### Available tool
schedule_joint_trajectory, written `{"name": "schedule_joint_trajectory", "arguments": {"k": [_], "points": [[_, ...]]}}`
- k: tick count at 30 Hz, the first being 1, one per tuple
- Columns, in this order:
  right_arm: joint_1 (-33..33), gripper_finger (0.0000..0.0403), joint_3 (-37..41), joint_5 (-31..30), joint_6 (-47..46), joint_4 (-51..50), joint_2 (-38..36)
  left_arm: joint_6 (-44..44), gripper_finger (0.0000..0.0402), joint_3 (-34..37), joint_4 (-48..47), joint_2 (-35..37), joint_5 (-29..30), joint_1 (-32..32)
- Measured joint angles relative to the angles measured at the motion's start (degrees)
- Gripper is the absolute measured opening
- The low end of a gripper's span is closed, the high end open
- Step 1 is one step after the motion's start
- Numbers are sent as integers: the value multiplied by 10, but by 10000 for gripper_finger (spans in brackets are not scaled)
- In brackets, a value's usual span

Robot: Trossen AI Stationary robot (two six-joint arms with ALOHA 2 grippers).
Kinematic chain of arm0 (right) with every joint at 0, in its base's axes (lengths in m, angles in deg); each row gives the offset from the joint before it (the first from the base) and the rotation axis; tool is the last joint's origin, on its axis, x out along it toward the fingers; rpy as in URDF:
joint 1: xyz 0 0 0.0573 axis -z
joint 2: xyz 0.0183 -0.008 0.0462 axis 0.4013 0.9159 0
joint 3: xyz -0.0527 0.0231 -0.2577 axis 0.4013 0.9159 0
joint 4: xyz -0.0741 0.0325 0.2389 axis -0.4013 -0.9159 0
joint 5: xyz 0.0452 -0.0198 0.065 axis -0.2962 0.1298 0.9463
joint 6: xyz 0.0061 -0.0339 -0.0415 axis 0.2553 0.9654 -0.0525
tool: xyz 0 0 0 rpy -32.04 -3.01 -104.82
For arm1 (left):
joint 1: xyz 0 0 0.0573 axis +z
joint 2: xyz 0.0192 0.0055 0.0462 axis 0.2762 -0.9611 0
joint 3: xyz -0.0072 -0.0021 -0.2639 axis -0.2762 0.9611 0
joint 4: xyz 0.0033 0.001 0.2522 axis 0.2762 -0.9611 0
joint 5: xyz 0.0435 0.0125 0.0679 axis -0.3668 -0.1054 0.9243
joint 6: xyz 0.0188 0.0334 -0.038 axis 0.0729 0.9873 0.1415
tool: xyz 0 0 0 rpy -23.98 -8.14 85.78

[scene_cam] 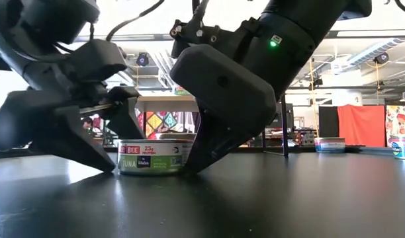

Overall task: Stack canned seafood by type on shelf
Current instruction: Stack the white green tuna can on top of the white green tuna can on the shelf

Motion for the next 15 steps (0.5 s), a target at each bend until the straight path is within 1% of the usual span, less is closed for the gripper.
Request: {"name": "schedule_joint_trajectory", "arguments": {"k": [3, 6, 9, 15], "points": [[4, 12, 0, 3, 11, -1, 0, 0, 376, 1, 5, -3, -13, 12], [9, 12, 0, 4, 34, -2, 0, 1, 375, 3, 30, -8, -33, 16], [16, 12, 0, 5, 43, -5, 0, -2, 375, 4, 53, -15, -38, 16], [31, 12, 0, 4, 43, -9, 0, -13, 375, 4, 68, -28, -45, 17]]}}
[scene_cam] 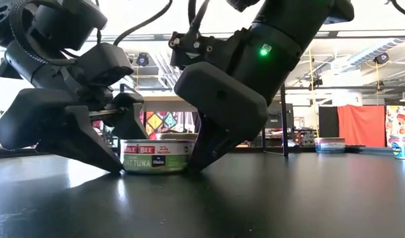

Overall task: Stack canned seafood by type on shelf
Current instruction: Stack the white green tuna can on top of the white green tuna can on the shelf

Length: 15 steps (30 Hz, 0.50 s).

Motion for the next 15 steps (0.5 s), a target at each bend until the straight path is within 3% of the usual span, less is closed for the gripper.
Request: {"name": "schedule_joint_trajectory", "arguments": {"k": [5, 15], "points": [[7, 12, 1, -4, 1, 1, 0, -24, 375, 0, 41, -14, -30, 0], [8, 12, 2, -6, -13, -5, 0, -84, 377, 1, 115, -68, -35, 2]]}}
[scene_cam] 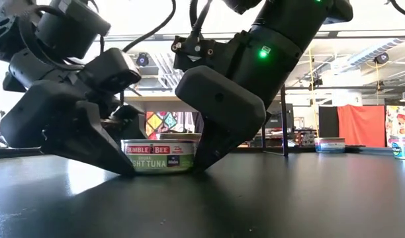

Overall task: Stack canned seafood by type on shelf
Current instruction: Stack the white green tuna can on top of the white green tuna can on the shelf

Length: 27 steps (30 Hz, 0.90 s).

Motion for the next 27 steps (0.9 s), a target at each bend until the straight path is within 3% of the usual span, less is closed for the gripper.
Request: {"name": "schedule_joint_trajectory", "arguments": {"k": [13, 27], "points": [[-1, 12, -5, 1, -9, 4, 2, -15, 399, 3, 38, -7, -11, -1], [-1, 12, -5, -3, -2, 10, 2, -35, 400, 2, 147, -31, 26, -3]]}}
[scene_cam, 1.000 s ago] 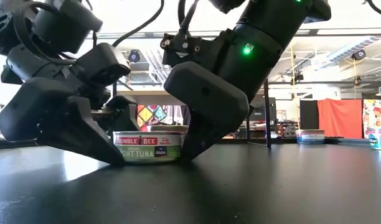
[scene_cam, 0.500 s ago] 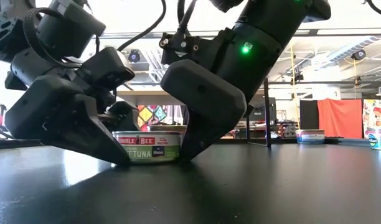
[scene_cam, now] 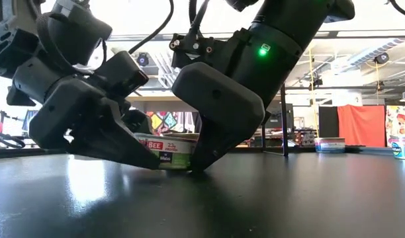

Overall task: Stack canned seafood by type on shelf
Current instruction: Stack the white green tuna can on top of the white green tuna can on the shelf

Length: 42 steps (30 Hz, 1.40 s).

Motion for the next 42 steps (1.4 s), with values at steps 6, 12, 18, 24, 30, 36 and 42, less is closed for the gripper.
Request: {"name": "schedule_joint_trajectory", "arguments": {"k": [6, 12, 18, 24, 30, 36, 42], "points": [[-1, 12, -2, 1, 0, -9, 0, -9, 393, -2, 20, -23, 14, -2], [-7, 12, -4, -5, 4, -8, -25, -3, 385, 38, 25, 64, 65, -34], [-9, 12, -5, -4, 76, 0, -86, 75, 384, 73, 7, 199, 109, -46], [18, 12, -3, -1, 222, 31, -145, 175, 383, 75, -70, 322, 114, 41], [80, 12, -4, 47, 364, 83, -180, 225, 383, 29, -192, 394, -11, 210], [170, 12, -3, 120, 416, 92, -203, 236, 387, -38, -267, 382, -66, 347], [253, 12, -41, 239, 396, 78, -222, 261, 386, -117, -394, 352, -128, 407]]}}
